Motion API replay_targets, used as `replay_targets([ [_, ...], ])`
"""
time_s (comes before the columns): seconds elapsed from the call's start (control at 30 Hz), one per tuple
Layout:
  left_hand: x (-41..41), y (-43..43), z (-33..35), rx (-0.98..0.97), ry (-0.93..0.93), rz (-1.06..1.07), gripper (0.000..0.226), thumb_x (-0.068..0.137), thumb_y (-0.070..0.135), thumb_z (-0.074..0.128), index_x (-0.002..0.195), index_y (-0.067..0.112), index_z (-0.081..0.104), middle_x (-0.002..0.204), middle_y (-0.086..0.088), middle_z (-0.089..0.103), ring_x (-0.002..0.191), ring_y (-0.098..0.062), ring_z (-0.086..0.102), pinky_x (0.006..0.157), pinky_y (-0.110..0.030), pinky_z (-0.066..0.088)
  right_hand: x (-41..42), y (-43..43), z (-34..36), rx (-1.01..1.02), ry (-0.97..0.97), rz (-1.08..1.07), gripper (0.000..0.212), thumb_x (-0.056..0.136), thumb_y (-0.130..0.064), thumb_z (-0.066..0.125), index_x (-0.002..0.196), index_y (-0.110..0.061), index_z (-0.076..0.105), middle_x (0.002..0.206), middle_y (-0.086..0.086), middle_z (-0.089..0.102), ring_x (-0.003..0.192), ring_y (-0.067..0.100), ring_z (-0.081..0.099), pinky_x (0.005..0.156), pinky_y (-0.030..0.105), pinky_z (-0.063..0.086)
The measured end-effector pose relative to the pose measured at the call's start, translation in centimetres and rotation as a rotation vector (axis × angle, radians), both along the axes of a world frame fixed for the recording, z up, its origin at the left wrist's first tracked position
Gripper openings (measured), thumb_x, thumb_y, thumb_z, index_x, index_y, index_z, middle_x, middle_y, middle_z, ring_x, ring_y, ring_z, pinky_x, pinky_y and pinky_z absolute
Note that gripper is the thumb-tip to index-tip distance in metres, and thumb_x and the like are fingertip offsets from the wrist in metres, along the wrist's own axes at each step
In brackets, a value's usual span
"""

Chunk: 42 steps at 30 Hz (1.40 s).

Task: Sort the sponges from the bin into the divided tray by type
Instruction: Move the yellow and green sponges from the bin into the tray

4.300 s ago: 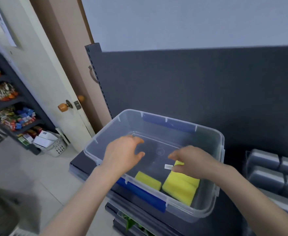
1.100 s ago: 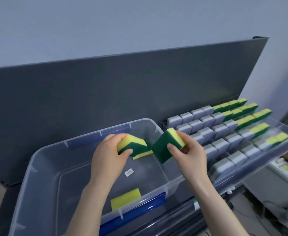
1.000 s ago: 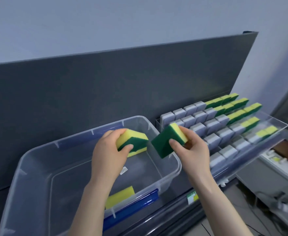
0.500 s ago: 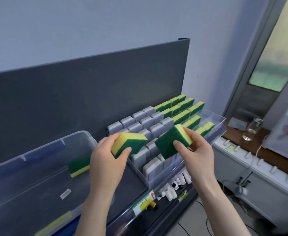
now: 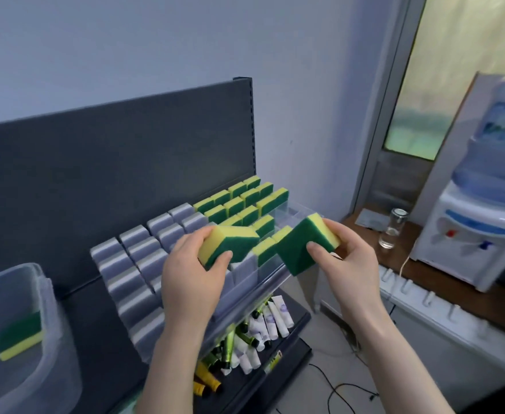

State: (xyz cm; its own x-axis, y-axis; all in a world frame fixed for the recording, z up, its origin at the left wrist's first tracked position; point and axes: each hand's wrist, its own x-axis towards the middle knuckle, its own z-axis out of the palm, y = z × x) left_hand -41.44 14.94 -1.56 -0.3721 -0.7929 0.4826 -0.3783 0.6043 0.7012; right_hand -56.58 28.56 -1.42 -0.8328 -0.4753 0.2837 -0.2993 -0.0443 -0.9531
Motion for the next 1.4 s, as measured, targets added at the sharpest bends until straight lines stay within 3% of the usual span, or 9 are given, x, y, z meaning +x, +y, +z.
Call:
replay_targets([
  [0.17,-4.0,1.2,-0.7,0.05,-0.024,-0.005,0.048,0.08,0.02,0.074,0.126,0.021,0.059,0.112,0.013,0.057,0.098,-0.012,0.059,0.081,-0.035,0.057,-4.2,1.1,-0.8,0.019,-0.021,-0.008,0.04,0.08,-0.007,0.068,0.111,-0.032,0.061,0.097,-0.016,0.065,0.087,0.003,0.06,0.07,0.019,0.048],
  [0.33,-7.4,-0.3,-0.7,0.051,-0.093,0.004,0.043,0.082,0.023,0.073,0.123,0.023,0.059,0.107,0.018,0.052,0.097,-0.005,0.051,0.082,-0.024,0.05,-7.7,-0.5,-2.3,0.05,-0.058,-0.015,0.041,0.08,-0.009,0.069,0.117,-0.027,0.062,0.1,-0.007,0.066,0.091,0.008,0.06,0.071,0.022,0.05],
  [0.5,-11.2,-3.9,-0.4,0.048,-0.125,-0.007,0.042,0.082,0.024,0.072,0.123,0.024,0.059,0.107,0.017,0.054,0.096,-0.005,0.054,0.075,-0.014,0.046,-11.3,-4.1,-2.0,0.031,-0.061,-0.009,0.042,0.081,-0.007,0.068,0.099,-0.043,0.058,0.094,-0.018,0.064,0.086,0.001,0.06,0.072,0.023,0.051],
  [0.77,-15.6,-9.7,0.8,0.039,-0.136,0.044,0.045,0.082,0.029,0.072,0.124,0.025,0.058,0.113,0.012,0.059,0.102,-0.01,0.055,0.085,-0.03,0.052,-16.9,-10.7,-0.7,0.031,-0.056,0.017,0.039,0.081,-0.007,0.068,0.112,-0.03,0.062,0.096,-0.017,0.064,0.085,-0.001,0.06,0.066,0.015,0.048],
  [1.0,-17.6,-12.9,0.5,0.046,-0.171,0.031,0.046,0.081,0.03,0.072,0.124,0.03,0.056,0.106,0.02,0.055,0.096,-0.005,0.053,0.077,-0.018,0.044,-19.9,-14.8,-1.6,0.035,-0.078,0.051,0.04,0.081,-0.007,0.068,0.115,-0.026,0.063,0.098,-0.011,0.067,0.086,0.005,0.063,0.071,0.022,0.054],
  [1.17,-18.9,-13.1,0.1,0.069,-0.212,0.026,0.048,0.08,0.033,0.073,0.124,0.032,0.057,0.111,0.018,0.058,0.101,-0.007,0.056,0.089,-0.031,0.052,-21.7,-16.2,-2.3,0.073,-0.064,0.126,0.035,0.081,-0.009,0.068,0.111,-0.027,0.064,0.095,-0.01,0.068,0.083,0.005,0.063,0.065,0.018,0.051],
  [1.4,-21.3,-12.6,-0.7,0.083,-0.228,0.139,0.042,0.079,0.037,0.072,0.119,0.029,0.061,0.103,0.023,0.056,0.092,0.001,0.053,0.075,-0.012,0.041,-26.3,-17.8,-2.6,0.161,-0.036,0.309,0.031,0.079,-0.013,0.072,0.104,-0.031,0.067,0.089,-0.011,0.071,0.08,0.007,0.064,0.07,0.024,0.051],
])
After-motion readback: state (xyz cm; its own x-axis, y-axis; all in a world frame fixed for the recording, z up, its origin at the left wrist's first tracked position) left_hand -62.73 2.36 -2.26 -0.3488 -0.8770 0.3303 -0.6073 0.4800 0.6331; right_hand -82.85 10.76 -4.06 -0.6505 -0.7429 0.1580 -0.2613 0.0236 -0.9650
